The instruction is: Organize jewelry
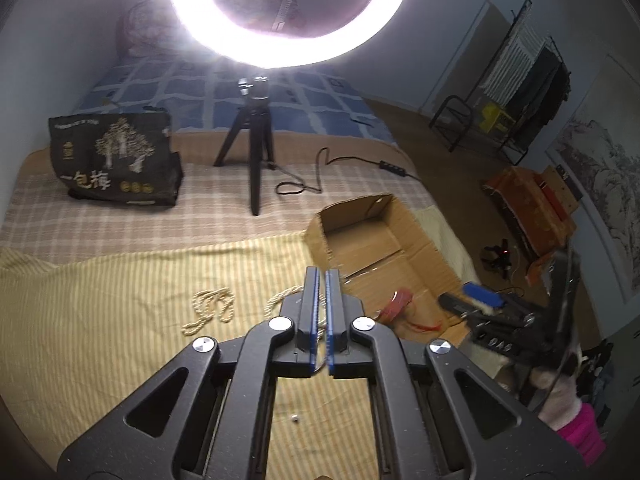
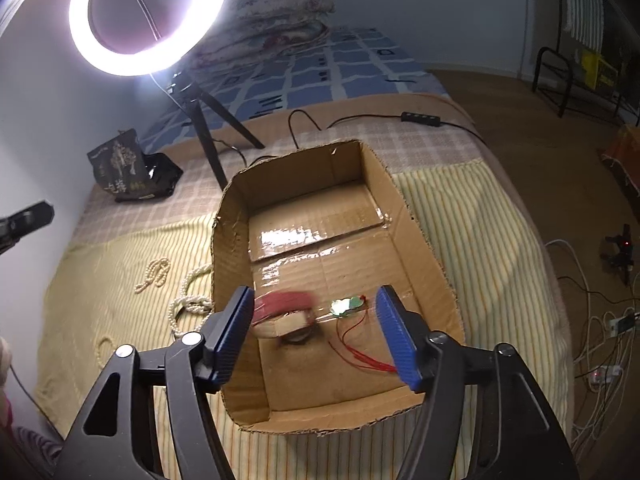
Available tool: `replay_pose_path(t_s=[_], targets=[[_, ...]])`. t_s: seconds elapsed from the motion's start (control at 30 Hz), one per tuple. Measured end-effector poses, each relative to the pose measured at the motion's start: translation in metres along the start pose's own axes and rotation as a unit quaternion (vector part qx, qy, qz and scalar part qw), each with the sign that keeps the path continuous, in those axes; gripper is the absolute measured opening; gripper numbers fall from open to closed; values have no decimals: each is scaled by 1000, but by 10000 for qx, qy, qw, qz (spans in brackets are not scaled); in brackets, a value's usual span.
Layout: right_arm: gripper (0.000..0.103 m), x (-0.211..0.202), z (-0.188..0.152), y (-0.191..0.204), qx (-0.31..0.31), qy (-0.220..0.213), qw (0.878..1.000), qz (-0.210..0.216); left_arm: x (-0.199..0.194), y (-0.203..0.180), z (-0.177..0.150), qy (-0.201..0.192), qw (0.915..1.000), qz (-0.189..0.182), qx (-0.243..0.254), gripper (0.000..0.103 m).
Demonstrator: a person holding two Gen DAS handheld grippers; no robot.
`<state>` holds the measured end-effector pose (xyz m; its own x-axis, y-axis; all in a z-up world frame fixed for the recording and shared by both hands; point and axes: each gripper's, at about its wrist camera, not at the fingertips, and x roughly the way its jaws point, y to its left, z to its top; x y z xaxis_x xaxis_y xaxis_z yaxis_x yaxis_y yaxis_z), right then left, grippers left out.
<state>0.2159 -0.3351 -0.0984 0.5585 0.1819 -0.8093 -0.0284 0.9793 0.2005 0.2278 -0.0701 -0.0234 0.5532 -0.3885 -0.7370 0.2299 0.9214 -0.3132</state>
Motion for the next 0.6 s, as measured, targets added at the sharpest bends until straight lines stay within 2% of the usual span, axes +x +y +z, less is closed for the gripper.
replay_pose_path(t_s=[0.03, 0.07, 0.1, 0.3, 0.43, 0.6], targets=[[64, 0, 0, 1, -6, -6, 10000, -16, -2, 5, -2, -13, 10000, 25, -41, 16], [64, -1, 0, 1, -7, -10, 10000, -18, -4, 10, -4, -35, 9999, 60, -76, 31], [64, -1, 0, 1, -7, -9, 10000, -16, -6, 14, -6, -60, 9999, 93, -97, 41], [65, -6, -1, 7, -82, -31, 9999, -140, -27, 45, -25, -97, 9989, 430, -143, 43], [78, -13, -3, 18, -253, -93, 9991, -316, -43, 70, -41, -124, 9972, 685, -263, 43], [78, -24, -10, 38, -629, -196, 9969, -434, -57, 95, -60, -197, 9954, 869, -359, 43]])
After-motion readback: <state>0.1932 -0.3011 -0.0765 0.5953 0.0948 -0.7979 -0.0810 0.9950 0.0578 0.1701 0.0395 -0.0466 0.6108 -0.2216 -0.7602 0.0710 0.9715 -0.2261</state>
